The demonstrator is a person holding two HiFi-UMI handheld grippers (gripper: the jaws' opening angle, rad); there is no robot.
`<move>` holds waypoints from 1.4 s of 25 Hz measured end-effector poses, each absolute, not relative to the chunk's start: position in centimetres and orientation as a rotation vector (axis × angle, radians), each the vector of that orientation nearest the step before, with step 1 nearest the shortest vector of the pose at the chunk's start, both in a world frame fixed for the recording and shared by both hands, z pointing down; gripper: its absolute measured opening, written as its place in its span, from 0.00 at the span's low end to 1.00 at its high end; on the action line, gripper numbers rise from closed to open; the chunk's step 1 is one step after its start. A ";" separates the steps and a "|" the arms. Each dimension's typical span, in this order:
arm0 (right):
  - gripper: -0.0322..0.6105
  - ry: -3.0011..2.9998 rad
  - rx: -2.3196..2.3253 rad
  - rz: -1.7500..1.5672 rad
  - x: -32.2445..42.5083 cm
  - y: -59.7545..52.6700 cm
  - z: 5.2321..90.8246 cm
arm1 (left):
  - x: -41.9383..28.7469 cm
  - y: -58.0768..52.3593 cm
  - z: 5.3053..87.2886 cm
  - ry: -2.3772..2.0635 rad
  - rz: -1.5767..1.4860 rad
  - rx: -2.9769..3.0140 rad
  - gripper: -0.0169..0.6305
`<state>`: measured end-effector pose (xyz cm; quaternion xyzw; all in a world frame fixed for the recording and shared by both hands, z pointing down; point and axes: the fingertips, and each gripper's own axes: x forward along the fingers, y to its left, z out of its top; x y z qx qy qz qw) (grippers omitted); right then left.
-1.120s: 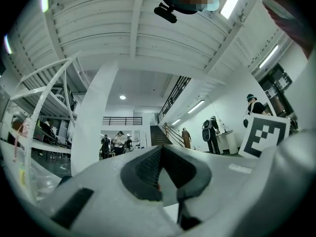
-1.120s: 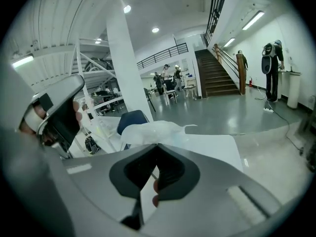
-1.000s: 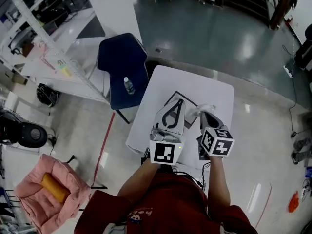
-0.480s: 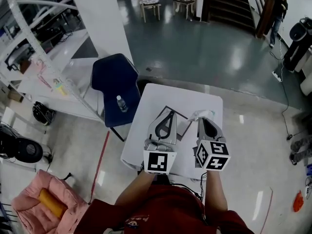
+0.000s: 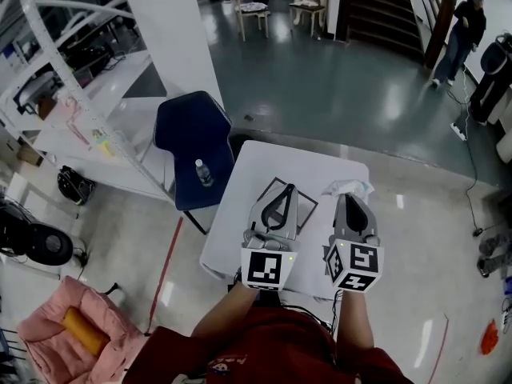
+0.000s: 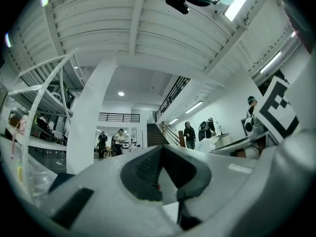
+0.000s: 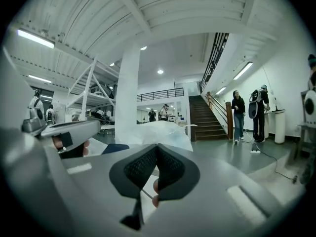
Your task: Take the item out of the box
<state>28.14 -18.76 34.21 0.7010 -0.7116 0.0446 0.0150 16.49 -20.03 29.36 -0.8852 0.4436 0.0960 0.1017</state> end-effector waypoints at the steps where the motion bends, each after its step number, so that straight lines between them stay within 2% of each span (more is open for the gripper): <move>1: 0.05 -2.207 2.191 0.116 28.2 -18.7 33.9 | 16.5 -19.9 29.2 1.307 0.282 -2.606 0.03; 16: 0.05 -2.199 2.317 -0.442 27.0 -16.6 29.3 | 15.6 -18.3 28.2 1.346 0.401 -2.565 0.03; 20: 0.05 -2.215 2.345 -0.480 26.8 -16.4 28.8 | 15.8 -18.0 28.4 1.340 0.399 -2.570 0.03; 23: 0.05 -2.213 2.343 -0.515 26.5 -16.2 28.6 | 15.8 -17.9 28.8 1.291 0.261 -2.532 0.03; 26: 0.05 -2.219 2.346 -0.539 26.2 -16.0 28.3 | 15.5 -17.9 28.3 1.334 0.374 -2.554 0.03; 35: 0.05 -2.197 2.330 -0.524 25.9 -15.4 28.3 | 14.9 -17.1 28.0 1.331 0.415 -2.561 0.03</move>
